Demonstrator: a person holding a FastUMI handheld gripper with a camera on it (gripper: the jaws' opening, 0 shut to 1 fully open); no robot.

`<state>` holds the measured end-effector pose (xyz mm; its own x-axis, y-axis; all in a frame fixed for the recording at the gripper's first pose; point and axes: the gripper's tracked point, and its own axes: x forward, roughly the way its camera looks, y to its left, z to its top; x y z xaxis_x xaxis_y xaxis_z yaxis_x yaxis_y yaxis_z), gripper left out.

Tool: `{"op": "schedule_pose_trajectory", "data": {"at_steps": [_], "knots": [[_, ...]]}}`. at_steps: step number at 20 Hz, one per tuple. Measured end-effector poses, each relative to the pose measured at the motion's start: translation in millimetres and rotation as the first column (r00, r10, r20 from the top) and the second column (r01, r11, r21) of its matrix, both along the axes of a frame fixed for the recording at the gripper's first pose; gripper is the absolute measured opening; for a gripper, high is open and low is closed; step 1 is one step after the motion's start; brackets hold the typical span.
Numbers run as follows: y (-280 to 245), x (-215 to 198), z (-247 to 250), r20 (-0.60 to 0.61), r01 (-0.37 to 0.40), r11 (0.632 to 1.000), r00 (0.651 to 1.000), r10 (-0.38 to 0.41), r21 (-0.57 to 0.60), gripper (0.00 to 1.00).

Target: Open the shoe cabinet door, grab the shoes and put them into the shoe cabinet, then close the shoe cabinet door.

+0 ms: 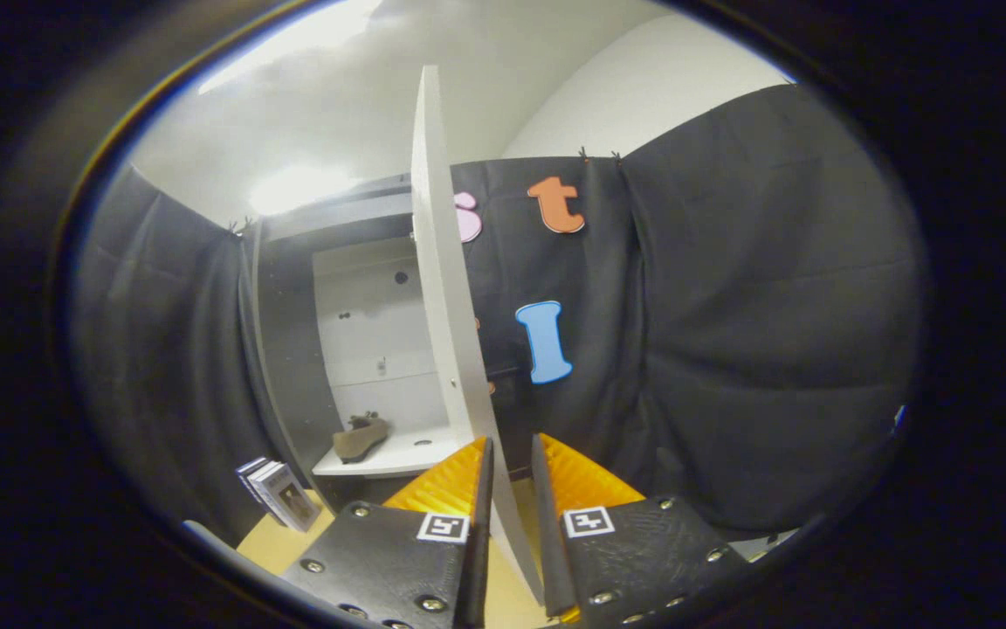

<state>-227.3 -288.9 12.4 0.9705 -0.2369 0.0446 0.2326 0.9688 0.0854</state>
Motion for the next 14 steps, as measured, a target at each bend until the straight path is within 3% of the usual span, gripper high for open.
{"op": "schedule_pose_trajectory", "data": {"at_steps": [4,14], "knots": [[4.7,-4.0,1.7,-0.006,-0.038,0.999,0.999,0.038,-0.003,0.25],[93.4,3.5,-53.4,-0.091,-0.220,0.975,0.972,0.217,-0.022,0.25]]}}
